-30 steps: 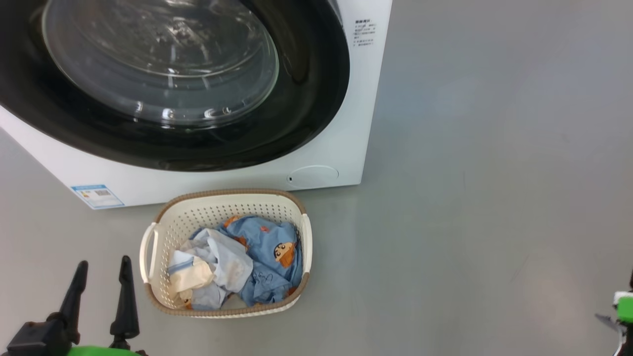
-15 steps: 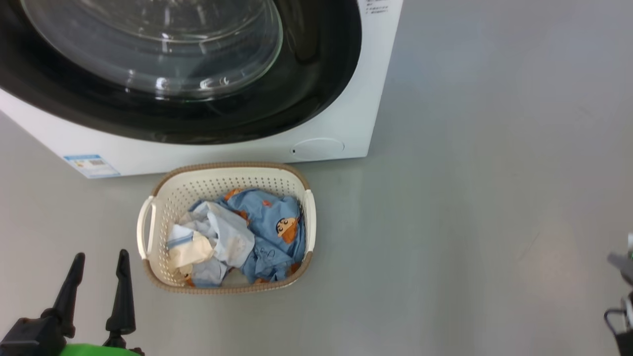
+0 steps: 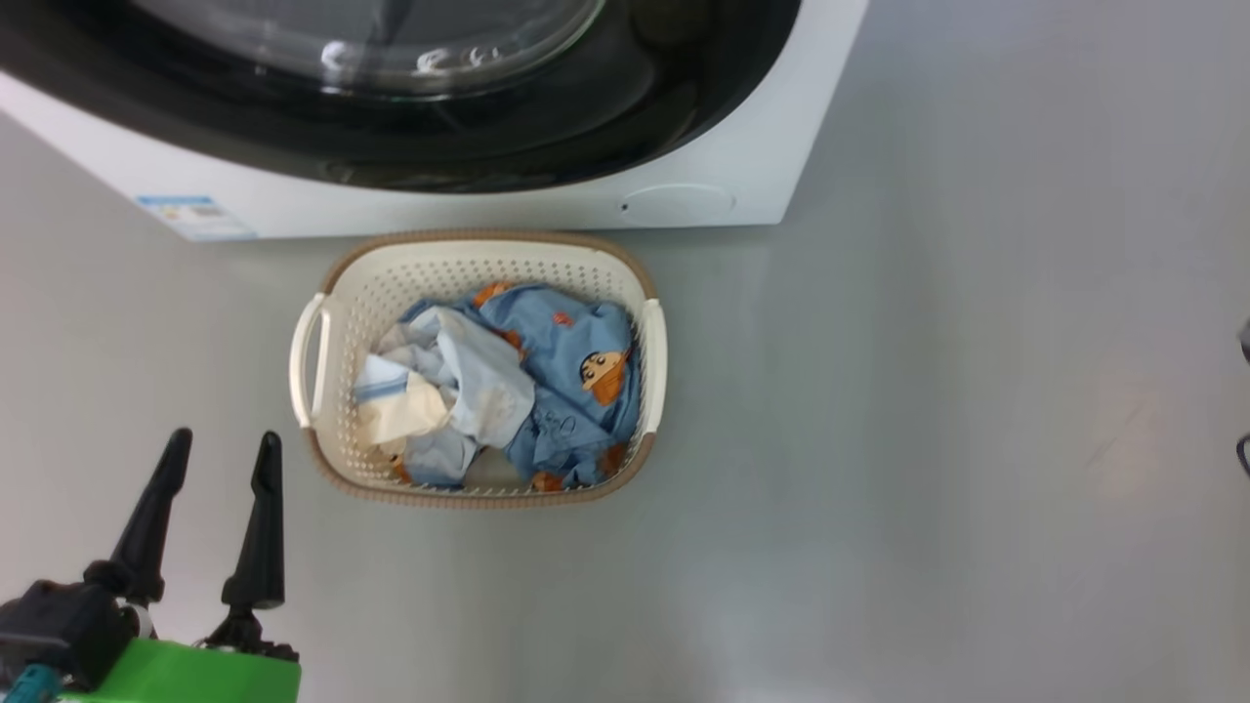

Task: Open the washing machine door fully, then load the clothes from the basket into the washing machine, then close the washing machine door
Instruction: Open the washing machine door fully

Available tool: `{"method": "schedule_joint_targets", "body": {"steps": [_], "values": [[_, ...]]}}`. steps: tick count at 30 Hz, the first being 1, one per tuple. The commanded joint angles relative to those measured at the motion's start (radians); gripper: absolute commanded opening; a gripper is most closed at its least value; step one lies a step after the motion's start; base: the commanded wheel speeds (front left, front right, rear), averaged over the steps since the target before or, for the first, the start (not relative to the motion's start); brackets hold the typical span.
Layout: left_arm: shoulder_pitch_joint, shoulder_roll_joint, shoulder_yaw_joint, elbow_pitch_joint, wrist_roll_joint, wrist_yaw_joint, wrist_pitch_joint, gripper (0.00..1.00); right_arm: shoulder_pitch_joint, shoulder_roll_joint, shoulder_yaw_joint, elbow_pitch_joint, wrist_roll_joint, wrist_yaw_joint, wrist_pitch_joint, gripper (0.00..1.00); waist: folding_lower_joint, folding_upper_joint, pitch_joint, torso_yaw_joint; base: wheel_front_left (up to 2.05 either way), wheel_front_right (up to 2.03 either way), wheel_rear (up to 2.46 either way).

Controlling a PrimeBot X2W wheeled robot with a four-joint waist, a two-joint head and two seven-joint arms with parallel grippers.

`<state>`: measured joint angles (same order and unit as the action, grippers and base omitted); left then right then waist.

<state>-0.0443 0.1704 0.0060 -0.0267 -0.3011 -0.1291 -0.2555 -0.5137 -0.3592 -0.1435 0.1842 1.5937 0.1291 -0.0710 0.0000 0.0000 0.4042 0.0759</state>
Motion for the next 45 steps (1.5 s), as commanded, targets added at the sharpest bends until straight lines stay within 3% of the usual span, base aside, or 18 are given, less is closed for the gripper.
{"method": "schedule_joint_targets", "body": {"steps": [1, 23, 45], "values": [[-0.027, 0.024, 0.032, -0.03, -0.005, -0.002, -0.006, 1.0, -0.027, -0.02, 0.021, -0.025, 0.009, 0.002, 0.02, 0.0, 0.0, 0.0, 0.038, 0.036, 0.0, 0.0, 0.0], [-0.065, -0.016, 0.019, -0.061, -0.011, -0.002, -0.006, 1.0, -0.327, -0.026, 0.112, 0.02, -0.015, 0.002, 0.234, 0.0, 0.0, 0.0, 0.124, 0.131, 0.0, 0.0, 0.0], [-0.097, -0.041, 0.02, -0.062, -0.019, -0.002, -0.006, 1.0, -0.498, 0.006, 0.259, 0.08, -0.045, 0.002, 0.312, 0.0, 0.0, 0.0, 0.182, 0.173, 0.0, 0.0, 0.0]]}}
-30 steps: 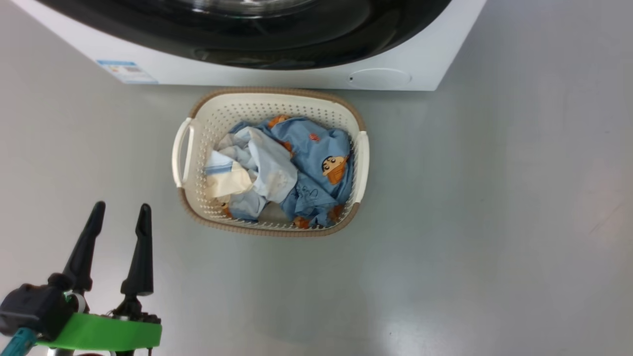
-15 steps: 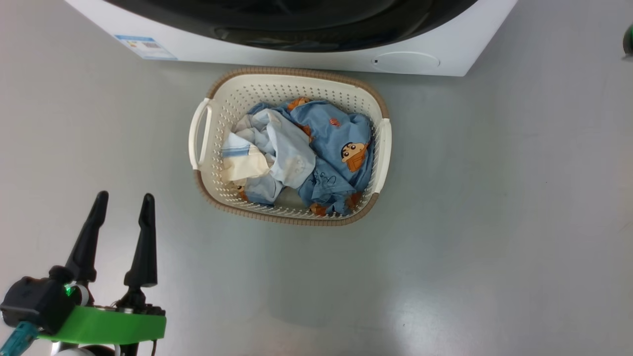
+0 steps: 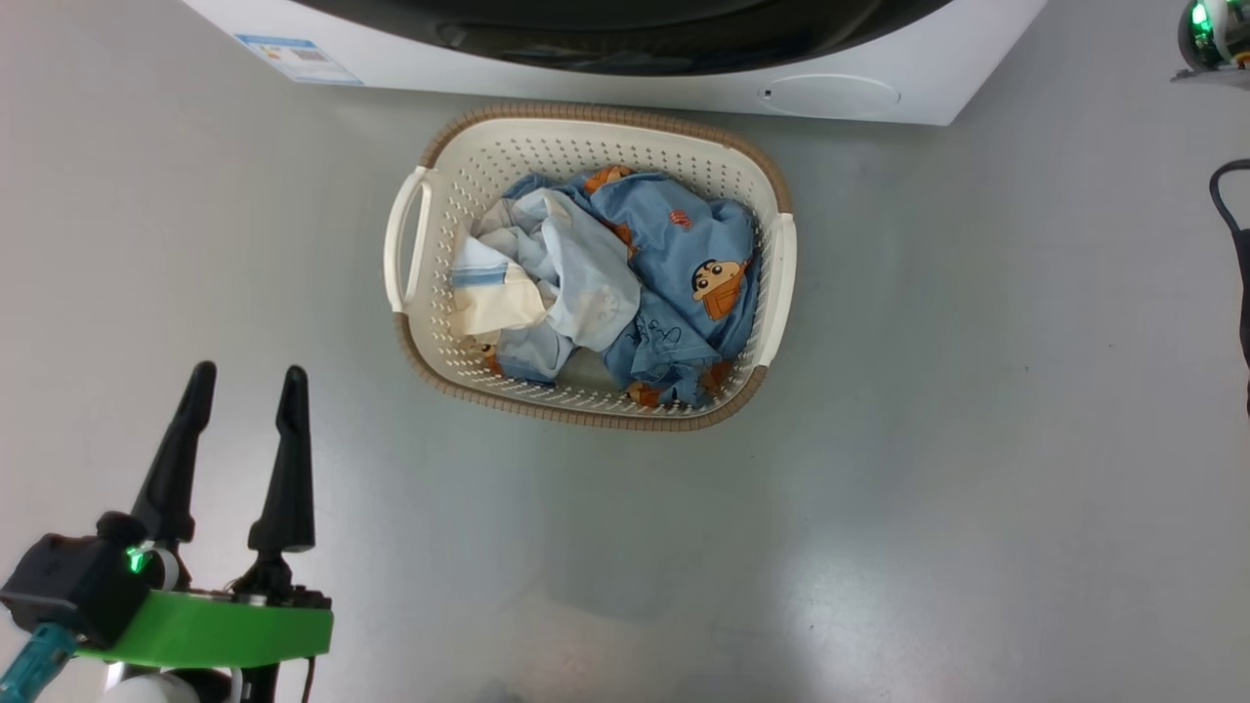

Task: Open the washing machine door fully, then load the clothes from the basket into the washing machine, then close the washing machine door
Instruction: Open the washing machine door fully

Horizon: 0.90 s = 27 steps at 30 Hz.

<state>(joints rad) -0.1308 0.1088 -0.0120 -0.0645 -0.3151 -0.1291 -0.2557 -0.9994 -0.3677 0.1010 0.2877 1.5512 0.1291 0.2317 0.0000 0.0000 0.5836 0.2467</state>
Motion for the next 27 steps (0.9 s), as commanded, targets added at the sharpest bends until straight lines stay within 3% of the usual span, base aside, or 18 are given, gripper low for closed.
{"method": "schedule_joint_targets", "body": {"steps": [1, 27], "values": [[-0.011, 0.02, 0.038, -0.024, -0.005, -0.002, -0.006, 1.0, -0.018, 0.016, 0.022, -0.02, -0.003, 0.002, 0.014, 0.0, 0.0, 0.0, 0.004, 0.003, 0.0, 0.0, 0.0], [0.024, 0.035, 0.024, -0.011, -0.01, -0.002, -0.006, 1.0, -0.099, -0.009, 0.054, 0.053, 0.017, 0.002, 0.081, 0.0, 0.0, 0.0, 0.01, 0.035, 0.0, 0.0, 0.0]]}}
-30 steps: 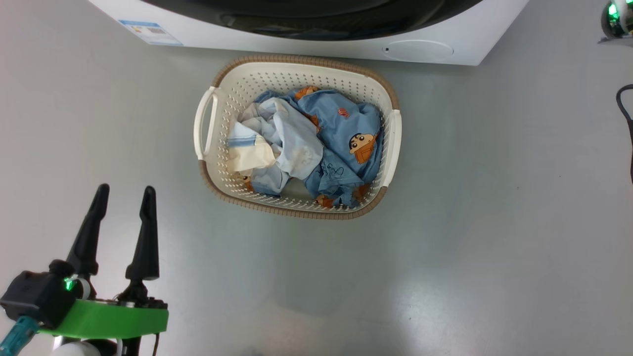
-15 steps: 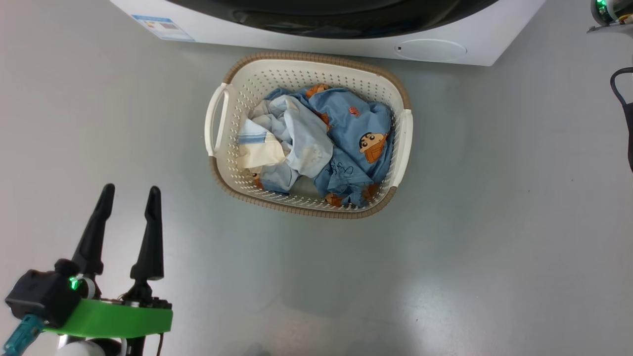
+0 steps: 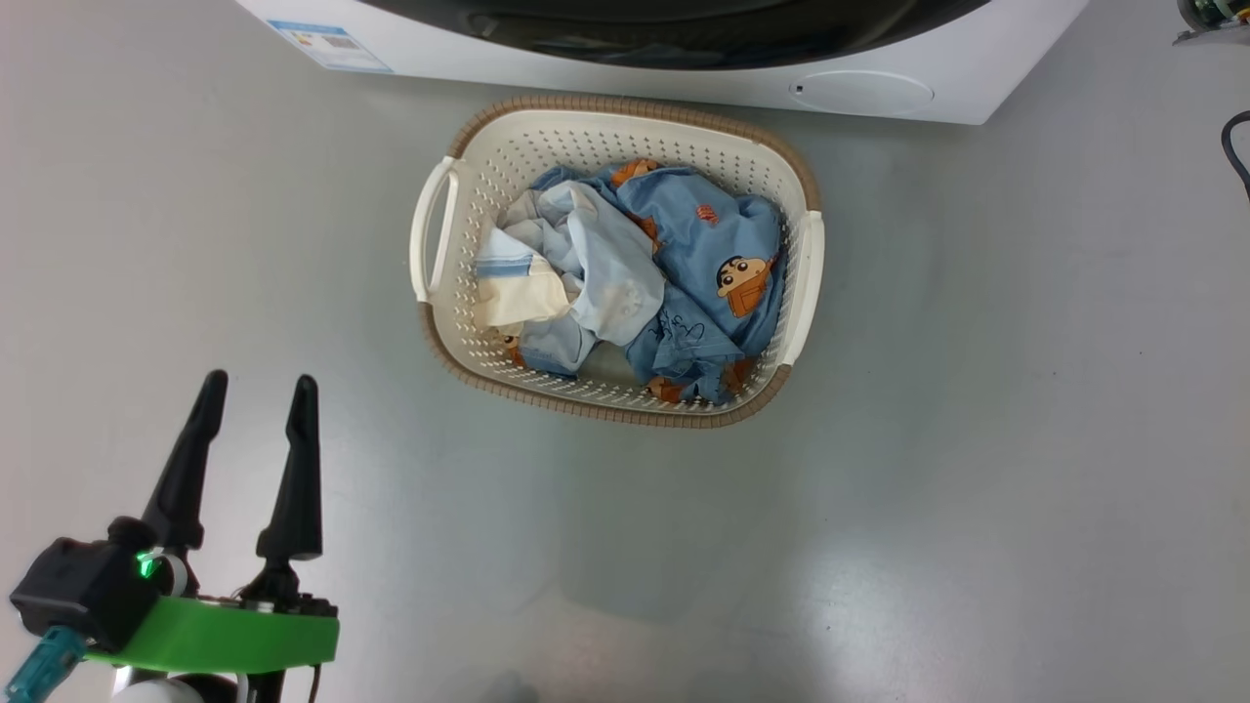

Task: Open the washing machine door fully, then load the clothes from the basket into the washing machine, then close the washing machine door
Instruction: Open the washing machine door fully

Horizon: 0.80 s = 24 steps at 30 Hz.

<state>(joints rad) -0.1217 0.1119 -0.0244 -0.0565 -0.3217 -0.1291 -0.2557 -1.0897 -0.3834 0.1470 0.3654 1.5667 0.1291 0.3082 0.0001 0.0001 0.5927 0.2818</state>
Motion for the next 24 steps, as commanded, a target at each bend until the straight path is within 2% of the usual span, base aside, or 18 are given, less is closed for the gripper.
{"method": "schedule_joint_targets", "body": {"steps": [1, 24], "values": [[0.017, 0.033, 0.036, -0.02, -0.004, -0.002, -0.006, 1.0, -0.011, 0.007, 0.008, -0.022, 0.002, 0.002, 0.005, 0.0, 0.0, -0.0001, 0.001, -0.001, 0.0, 0.0, 0.0], [0.017, 0.045, 0.044, -0.023, -0.005, -0.002, -0.006, 1.0, -0.026, 0.022, 0.039, -0.012, 0.006, 0.002, 0.05, 0.0, 0.0, -0.0001, 0.009, -0.025, 0.0, 0.0, 0.0]]}}
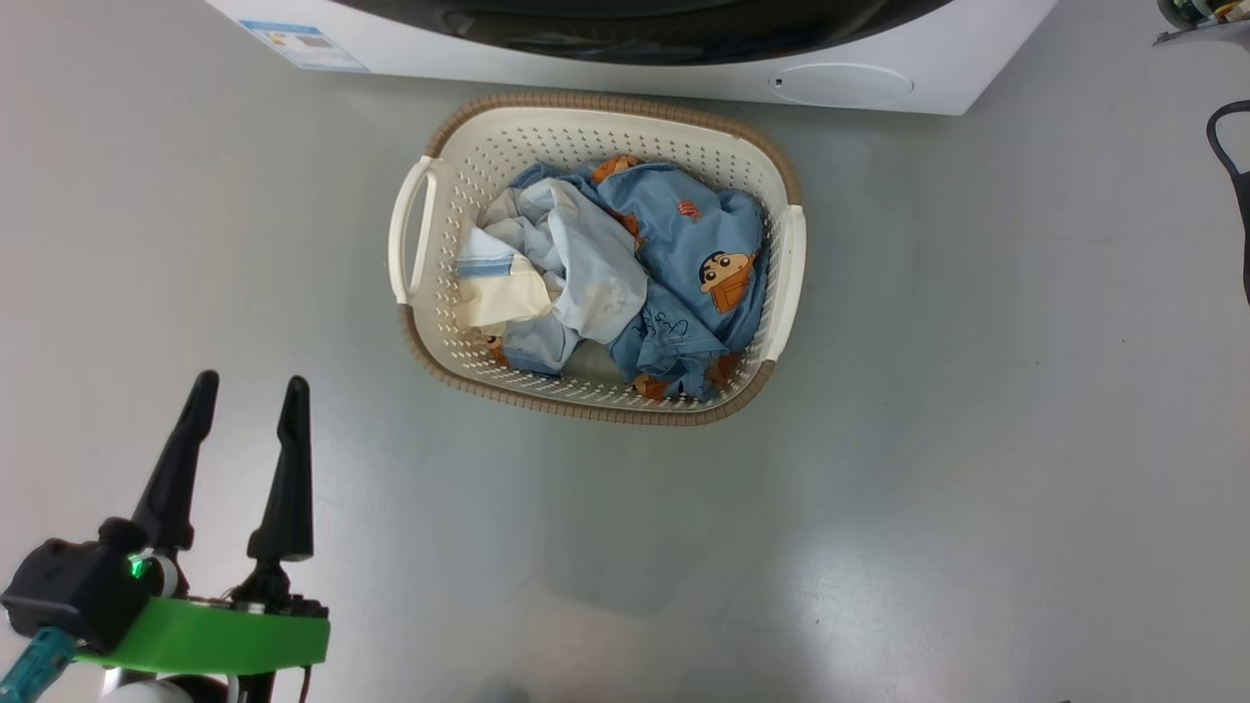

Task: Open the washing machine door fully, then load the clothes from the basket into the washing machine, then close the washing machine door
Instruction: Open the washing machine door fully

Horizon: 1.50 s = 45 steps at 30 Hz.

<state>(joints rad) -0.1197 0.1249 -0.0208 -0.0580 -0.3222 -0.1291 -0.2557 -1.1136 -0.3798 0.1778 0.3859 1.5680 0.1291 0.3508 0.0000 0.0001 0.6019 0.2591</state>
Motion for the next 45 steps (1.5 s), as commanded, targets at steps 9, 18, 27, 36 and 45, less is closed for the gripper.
{"method": "schedule_joint_targets", "body": {"steps": [9, 18, 27, 36, 45], "values": [[0.021, 0.042, 0.043, -0.027, -0.006, -0.002, -0.006, 1.0, 0.0, 0.028, 0.022, -0.03, -0.004, 0.002, 0.01, 0.0, 0.0, -0.0001, 0.005, -0.008, 0.0, 0.0, 0.0], [0.02, 0.033, 0.043, -0.032, -0.007, -0.002, -0.006, 1.0, -0.026, 0.032, 0.038, -0.028, -0.013, 0.002, 0.008, 0.0, 0.0, -0.0001, 0.027, 0.004, 0.0, 0.0, 0.0], [0.003, 0.028, 0.045, -0.026, -0.005, -0.002, -0.006, 1.0, -0.018, 0.048, 0.055, -0.026, -0.007, 0.002, 0.01, 0.0, 0.0, -0.0001, 0.007, 0.001, 0.0, 0.0, 0.0], [-0.01, 0.022, 0.036, -0.015, -0.008, -0.002, -0.006, 1.0, 0.013, 0.06, 0.075, -0.021, -0.003, 0.002, 0.021, 0.0, 0.0, -0.0001, -0.026, -0.017, 0.0, 0.0, 0.0], [-0.017, 0.019, 0.031, -0.007, -0.009, -0.002, -0.006, 1.0, 0.038, 0.082, 0.103, -0.016, 0.002, 0.002, 0.044, 0.0, 0.0, -0.0001, -0.045, -0.029, 0.0, 0.0, 0.0]]}}
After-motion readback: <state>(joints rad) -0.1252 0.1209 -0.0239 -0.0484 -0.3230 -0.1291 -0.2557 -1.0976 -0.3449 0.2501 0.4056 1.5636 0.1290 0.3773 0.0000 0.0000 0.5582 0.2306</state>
